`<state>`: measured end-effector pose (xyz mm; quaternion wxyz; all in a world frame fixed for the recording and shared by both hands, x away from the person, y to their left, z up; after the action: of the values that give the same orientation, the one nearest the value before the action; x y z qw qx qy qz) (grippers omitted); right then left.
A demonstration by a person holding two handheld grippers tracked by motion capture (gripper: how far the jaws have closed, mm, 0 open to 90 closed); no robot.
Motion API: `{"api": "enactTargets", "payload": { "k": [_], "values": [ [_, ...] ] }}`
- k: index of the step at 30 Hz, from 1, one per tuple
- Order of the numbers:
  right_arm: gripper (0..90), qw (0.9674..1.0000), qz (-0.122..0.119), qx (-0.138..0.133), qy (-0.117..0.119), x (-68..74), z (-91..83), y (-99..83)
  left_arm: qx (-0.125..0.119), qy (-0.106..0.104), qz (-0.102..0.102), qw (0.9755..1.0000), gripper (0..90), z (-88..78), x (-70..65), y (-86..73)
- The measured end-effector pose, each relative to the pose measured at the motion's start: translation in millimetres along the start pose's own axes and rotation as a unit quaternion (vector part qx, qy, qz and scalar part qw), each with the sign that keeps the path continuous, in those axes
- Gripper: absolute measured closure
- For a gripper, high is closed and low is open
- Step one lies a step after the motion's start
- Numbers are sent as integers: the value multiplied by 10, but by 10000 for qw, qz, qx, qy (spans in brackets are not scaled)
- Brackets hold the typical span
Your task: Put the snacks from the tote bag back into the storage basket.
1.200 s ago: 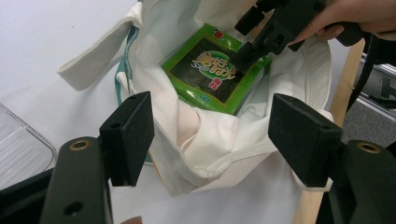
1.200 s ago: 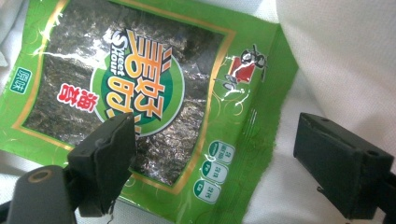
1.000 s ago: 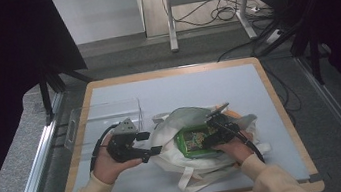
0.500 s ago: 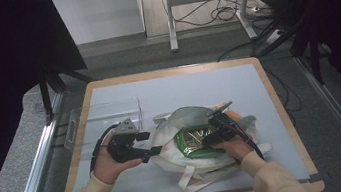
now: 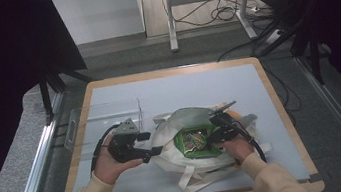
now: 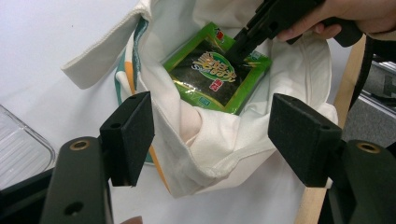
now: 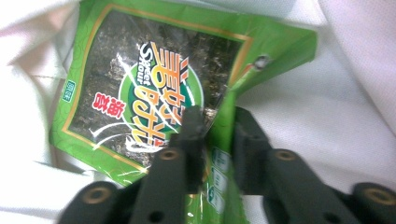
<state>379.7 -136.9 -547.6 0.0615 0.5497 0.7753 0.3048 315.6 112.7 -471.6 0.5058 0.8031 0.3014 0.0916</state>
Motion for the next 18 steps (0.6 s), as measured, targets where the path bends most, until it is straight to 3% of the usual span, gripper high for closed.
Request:
{"api": "enactTargets", "payload": {
  "k": [8, 18],
  "values": [
    [862, 9998, -104, -155, 81, -5, -62, -7, -18, 28, -22, 10000, 312, -14, 19, -2],
    [872, 9980, -236, -548, 189, -14, -299, 27, 1, 35, -37, 10000, 312, -5, 25, -10]
  ]
}}
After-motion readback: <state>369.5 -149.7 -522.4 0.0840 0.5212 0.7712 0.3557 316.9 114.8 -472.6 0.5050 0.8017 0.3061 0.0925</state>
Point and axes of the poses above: each handheld gripper's, and its own axes: z roughly forward along the jaws, y roughly out of its top, x roughly to its left, the point moved 6 cm from there along z, roughly forward along the jaws, and after that the axes turned 11 degrees about -x, right-handed, at the moved point
